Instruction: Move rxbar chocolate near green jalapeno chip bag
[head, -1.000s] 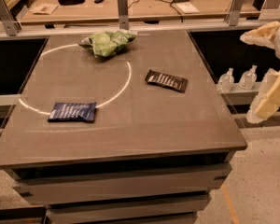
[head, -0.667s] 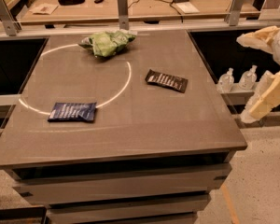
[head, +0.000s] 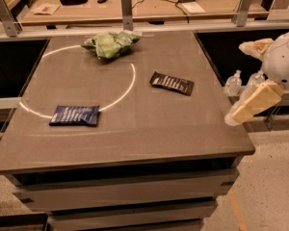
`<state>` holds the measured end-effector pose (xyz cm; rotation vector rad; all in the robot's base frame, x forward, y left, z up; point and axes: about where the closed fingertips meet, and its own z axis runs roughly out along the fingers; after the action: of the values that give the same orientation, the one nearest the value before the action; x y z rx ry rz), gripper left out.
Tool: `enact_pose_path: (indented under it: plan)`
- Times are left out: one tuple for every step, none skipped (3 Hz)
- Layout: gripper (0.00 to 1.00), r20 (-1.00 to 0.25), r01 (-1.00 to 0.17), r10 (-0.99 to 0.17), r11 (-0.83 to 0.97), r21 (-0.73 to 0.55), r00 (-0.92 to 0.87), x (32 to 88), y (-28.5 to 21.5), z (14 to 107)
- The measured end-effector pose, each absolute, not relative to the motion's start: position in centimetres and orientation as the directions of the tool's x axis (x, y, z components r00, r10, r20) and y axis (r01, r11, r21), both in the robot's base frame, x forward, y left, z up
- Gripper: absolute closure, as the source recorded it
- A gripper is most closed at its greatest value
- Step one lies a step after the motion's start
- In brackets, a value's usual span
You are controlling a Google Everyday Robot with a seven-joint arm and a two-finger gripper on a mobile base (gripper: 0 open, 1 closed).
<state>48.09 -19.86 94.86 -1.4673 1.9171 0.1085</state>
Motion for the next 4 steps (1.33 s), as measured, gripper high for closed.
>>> enact_pose_path:
  plan:
    - [0.00,-0.573,-0.872,-0.813,0.351,-0.340,-0.103,48.1,-19.8,94.9]
    - [0.00,-0.590,-0.878,-0.799,0.360,-0.315,-0.115,50.0,-19.1,94.0]
    - [0.00,-0.619,-0.893,-0.783,0.317,-0.319,-0.057,53.1,-18.0,93.8]
    - [0.00,-0.637,-0.898,-0.770,0.293,-0.328,-0.018,56.4,-17.5,93.1]
